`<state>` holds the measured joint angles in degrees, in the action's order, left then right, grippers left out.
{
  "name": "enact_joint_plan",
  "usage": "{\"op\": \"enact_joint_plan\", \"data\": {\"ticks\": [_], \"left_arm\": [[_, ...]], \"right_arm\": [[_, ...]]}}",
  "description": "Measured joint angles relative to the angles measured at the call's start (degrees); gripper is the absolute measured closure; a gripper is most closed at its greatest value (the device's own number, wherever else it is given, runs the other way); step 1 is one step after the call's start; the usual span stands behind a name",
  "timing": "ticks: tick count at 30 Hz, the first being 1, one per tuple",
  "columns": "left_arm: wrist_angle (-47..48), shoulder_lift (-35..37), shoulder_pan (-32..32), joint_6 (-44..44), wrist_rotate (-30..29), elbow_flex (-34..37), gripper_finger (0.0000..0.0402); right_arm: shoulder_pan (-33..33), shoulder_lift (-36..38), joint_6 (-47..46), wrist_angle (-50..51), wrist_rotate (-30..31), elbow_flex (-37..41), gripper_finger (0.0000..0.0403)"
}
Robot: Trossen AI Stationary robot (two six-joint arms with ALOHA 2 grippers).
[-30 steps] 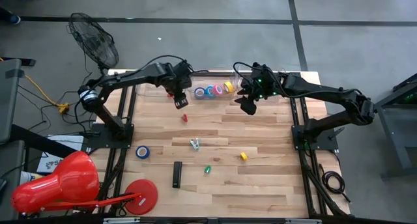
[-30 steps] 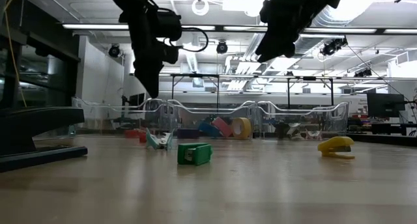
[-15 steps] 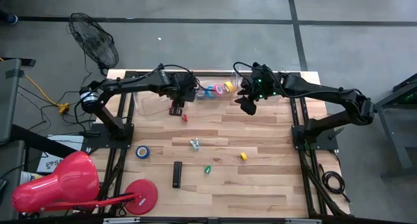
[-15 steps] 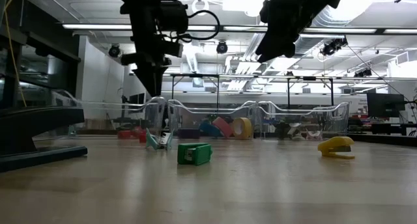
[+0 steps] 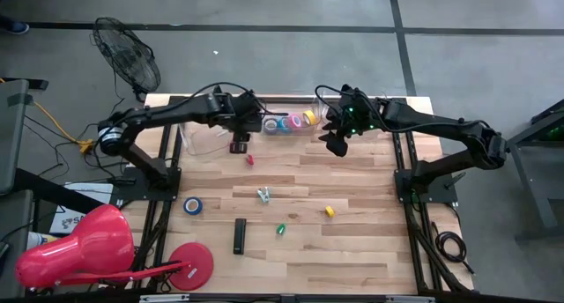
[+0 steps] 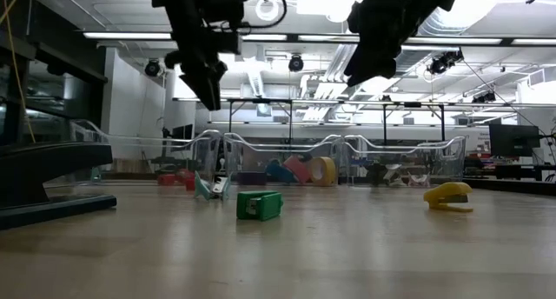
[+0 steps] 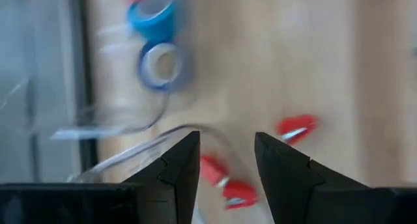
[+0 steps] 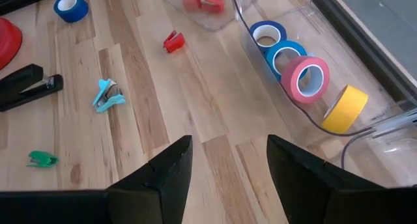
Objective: Pick and place Stapler, Stapler remover, tape
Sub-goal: Put the red stapler into the left transparent bin
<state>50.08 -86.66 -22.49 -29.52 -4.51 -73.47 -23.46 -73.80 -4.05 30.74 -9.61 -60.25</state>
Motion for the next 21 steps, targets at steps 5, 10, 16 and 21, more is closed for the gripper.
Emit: {"op": "enact_joint_plan", "data": {"ticks": [5,10,16,21], "left_arm": [[4.33,0.59,1.11,-7.29,8.85,0.0,0.0259],[8.05,-1.13,2.46,-14.9,8.15,0.11,0.0259],[5.75,-3.56,3.36,-18.85,9.88,0.02,0.0259],[5.92,-5.78,3.5,-20.84,11.53,0.02,0.0256]], "right_arm": [[0.0,0.0,0.0,0.15,-0.22,0.0,0.0215],[0.0,0.0,0.1,0.13,-0.22,0.0,0.0215],[0.0,0.0,0.2,0.13,-0.21,0.0,0.0215],[0.0,0.0,0.2,0.27,-0.22,0.0,0.0215]]}}
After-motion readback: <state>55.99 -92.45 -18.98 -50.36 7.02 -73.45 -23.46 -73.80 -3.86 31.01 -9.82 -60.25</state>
